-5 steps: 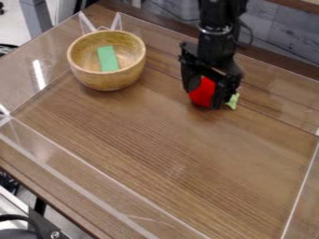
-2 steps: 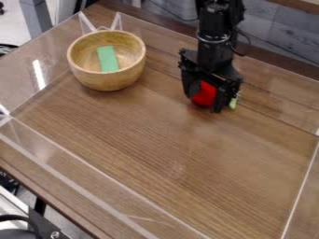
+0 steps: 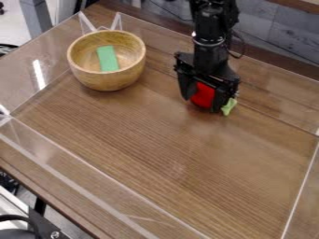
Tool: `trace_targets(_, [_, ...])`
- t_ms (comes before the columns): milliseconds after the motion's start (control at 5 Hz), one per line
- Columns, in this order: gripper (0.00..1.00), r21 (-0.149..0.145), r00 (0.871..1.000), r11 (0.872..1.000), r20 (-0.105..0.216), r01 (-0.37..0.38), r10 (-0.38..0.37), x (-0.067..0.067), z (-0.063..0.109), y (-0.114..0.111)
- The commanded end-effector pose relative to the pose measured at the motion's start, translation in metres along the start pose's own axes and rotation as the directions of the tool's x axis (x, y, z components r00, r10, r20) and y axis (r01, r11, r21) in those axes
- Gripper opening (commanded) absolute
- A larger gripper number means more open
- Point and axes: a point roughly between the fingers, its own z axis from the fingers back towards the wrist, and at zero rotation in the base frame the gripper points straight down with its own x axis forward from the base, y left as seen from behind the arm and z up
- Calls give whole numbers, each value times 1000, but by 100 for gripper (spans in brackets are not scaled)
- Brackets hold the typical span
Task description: Move the red fruit to the left
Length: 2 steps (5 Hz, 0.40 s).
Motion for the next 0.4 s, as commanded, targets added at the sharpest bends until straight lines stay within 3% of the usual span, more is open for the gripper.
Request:
trace_targets(0, [100,6,998,999,41,-47,47,15,12,5])
trace_targets(200, [100,8,995,996,46,-94,93,22,15,12])
